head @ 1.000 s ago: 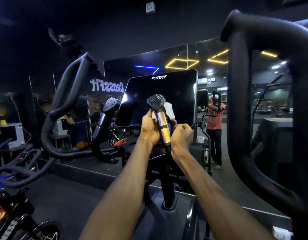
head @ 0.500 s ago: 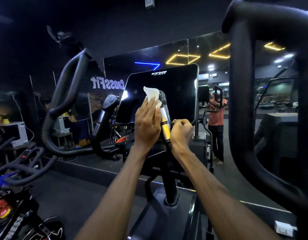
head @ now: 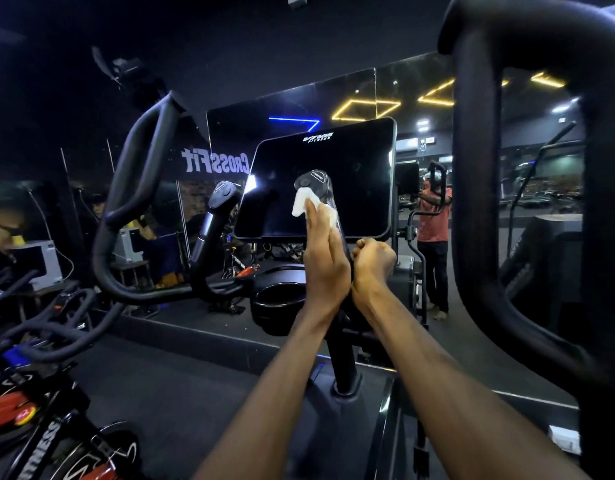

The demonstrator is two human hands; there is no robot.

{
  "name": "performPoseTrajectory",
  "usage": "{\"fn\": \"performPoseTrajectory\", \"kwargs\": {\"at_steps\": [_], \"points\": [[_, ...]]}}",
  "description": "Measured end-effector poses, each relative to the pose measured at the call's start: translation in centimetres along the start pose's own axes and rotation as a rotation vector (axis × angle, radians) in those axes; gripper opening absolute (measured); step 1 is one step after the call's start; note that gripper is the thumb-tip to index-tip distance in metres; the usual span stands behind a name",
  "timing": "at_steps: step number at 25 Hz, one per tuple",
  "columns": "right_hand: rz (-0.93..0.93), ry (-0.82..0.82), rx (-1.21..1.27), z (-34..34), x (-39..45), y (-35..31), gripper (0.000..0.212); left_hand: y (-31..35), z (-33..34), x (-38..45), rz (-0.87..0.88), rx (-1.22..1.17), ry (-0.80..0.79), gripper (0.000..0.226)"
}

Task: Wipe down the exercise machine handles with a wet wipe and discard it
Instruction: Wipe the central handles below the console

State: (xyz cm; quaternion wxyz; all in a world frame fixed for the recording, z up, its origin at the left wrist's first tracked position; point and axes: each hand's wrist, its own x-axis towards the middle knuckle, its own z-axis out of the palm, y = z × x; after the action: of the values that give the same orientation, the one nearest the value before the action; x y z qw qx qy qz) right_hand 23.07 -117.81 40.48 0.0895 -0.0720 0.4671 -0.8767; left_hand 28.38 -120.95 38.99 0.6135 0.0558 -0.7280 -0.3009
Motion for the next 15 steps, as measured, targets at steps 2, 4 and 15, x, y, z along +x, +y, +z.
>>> {"fn": "performPoseTrajectory", "kwargs": {"at_steps": [2,4,15], "points": [[0.061,-0.011,0.059,-0.3,-0.1,-0.1,0.026,0.7,-0.1,2.2,-0.204,-0.078,0.018,0.051],[0.126,-0.011,0.081,-1.1,-0.2,0.1,0.029,0.2,0.0,1.4,-0.376,-0.225,0.012,0.043],[0.28,-0.047,0.048,-3.8,-0.6,-0.1,0.015,-2.1,-0.2,-6.8,-0.821,-0.94,-0.035,0.035]]}}
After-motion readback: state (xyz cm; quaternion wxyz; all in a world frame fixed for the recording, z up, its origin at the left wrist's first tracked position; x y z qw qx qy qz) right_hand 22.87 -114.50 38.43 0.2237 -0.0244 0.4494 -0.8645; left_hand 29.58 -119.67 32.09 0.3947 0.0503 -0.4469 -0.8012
